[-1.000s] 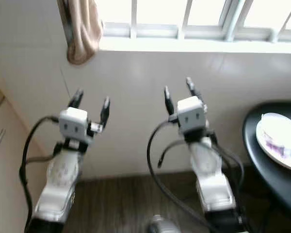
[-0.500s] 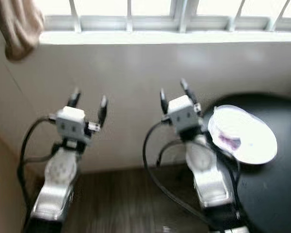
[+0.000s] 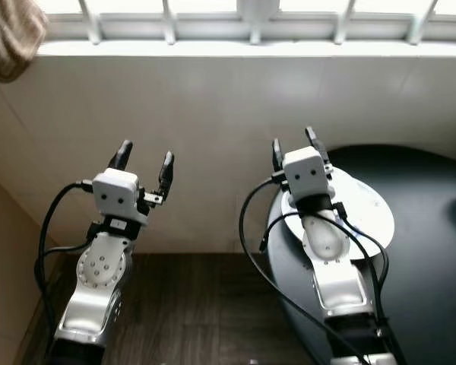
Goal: Kitchen organization
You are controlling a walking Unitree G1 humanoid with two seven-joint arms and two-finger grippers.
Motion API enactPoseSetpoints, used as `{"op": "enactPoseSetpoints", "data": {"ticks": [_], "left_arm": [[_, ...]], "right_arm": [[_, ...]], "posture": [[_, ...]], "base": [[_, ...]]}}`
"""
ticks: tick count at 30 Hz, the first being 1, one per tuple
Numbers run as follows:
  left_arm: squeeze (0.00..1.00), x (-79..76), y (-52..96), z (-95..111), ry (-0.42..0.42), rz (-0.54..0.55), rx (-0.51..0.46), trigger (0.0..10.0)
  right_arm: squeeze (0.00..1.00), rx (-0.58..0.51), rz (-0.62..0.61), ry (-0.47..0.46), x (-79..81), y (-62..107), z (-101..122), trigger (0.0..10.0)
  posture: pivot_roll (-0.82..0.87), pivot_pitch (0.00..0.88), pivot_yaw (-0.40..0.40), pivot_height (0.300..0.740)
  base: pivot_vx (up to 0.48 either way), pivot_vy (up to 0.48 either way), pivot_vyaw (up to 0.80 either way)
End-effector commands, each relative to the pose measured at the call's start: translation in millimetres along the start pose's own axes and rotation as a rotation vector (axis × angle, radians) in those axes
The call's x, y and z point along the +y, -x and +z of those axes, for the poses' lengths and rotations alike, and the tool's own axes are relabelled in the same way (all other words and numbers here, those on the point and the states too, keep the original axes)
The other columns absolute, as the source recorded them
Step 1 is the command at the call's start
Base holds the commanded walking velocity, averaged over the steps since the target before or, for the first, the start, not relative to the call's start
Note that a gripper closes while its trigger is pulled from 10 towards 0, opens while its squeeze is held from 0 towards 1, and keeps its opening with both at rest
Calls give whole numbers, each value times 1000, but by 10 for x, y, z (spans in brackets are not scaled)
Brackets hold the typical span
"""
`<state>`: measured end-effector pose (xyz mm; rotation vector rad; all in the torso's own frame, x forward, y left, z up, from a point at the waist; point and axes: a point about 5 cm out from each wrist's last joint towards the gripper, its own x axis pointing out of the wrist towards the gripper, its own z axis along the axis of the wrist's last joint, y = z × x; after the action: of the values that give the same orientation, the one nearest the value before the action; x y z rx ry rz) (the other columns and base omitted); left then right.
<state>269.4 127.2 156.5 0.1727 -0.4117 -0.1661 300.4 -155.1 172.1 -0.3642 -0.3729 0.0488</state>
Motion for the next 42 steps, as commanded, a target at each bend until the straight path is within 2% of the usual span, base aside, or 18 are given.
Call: {"op": "enactPoseSetpoints", "data": {"ticks": [1,13,32,34,37,38,42], "left_arm": [[0,40,-9,-2,-11,10,8,10000],[0,35,-6,1,-8,3,0,10000],[0,19,-8,-12,-5,0,5,10000],[0,25,-5,-18,-6,1,8,10000],[0,27,-5,-20,-6,2,9,10000],[0,27,-5,-22,-5,2,10,10000],[0,30,-12,-30,-2,-2,13,10000]], "right_arm": [[0,3,-1,-13,25,-20,10,10000],[0,-1,3,-15,49,-23,9,10000],[0,39,-12,-24,24,-18,-51,10000],[0,92,-31,-41,-26,-30,-126,10000],[0,112,-37,-45,-49,-38,-154,10000],[0,131,-52,-53,-106,-62,-185,10000],[0,179,-29,-51,-188,-136,-250,10000]], "posture": [[-120,12,-31,740],[-117,1,-28,740],[-119,5,-29,740],[-121,6,-28,740],[-121,6,-28,740],[-121,6,-28,740],[-133,2,-16,740]], "base": [[274,0,0],[288,0,0],[0,0,0],[0,0,0],[0,0,0],[0,0,0],[0,0,0]]}}
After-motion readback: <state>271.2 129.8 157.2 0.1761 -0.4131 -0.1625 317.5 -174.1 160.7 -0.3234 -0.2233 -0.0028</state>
